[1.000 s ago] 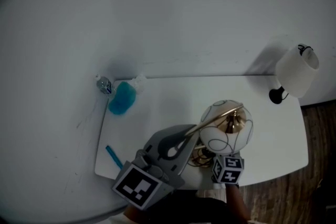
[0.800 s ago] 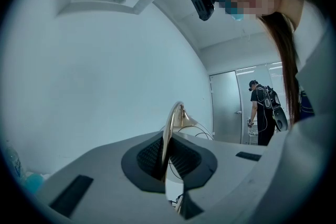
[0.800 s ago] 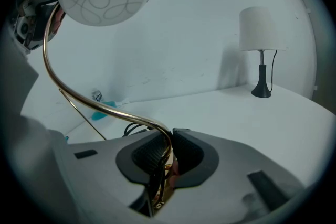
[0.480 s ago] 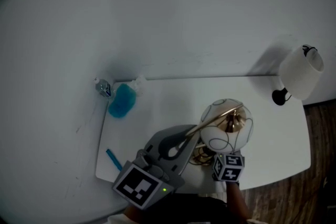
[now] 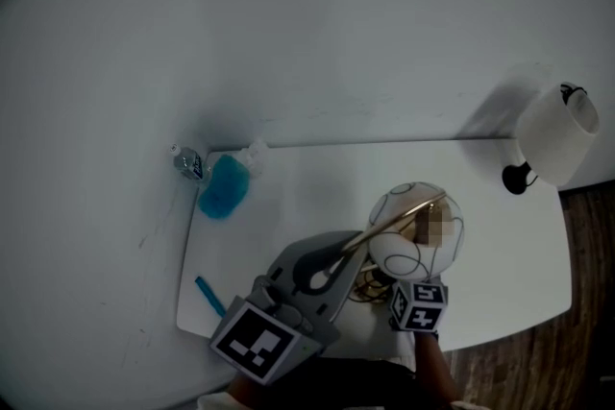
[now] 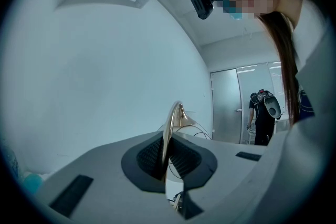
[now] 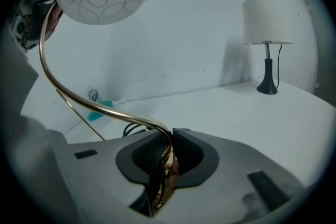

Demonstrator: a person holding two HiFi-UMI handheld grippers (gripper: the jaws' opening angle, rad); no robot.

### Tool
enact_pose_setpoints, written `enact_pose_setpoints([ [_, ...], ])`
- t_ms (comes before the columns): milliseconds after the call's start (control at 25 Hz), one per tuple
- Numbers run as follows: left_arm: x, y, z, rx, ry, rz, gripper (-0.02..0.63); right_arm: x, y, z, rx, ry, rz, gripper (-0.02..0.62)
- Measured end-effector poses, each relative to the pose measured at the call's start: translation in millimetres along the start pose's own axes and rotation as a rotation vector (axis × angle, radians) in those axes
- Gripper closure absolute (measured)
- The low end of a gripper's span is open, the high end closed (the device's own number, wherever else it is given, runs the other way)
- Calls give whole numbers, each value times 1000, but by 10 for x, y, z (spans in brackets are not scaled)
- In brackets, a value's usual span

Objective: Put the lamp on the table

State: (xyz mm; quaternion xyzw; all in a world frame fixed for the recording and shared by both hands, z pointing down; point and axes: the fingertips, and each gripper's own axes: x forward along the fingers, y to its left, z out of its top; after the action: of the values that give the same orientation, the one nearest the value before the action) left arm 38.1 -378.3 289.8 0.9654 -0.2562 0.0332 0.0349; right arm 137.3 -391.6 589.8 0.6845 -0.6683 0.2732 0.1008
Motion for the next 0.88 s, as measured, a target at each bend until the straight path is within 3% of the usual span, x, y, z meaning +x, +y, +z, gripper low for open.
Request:
enact_pose_setpoints([
  [880, 106, 3, -52, -24, 10, -26, 598, 71, -43, -45, 4, 13, -7, 546],
])
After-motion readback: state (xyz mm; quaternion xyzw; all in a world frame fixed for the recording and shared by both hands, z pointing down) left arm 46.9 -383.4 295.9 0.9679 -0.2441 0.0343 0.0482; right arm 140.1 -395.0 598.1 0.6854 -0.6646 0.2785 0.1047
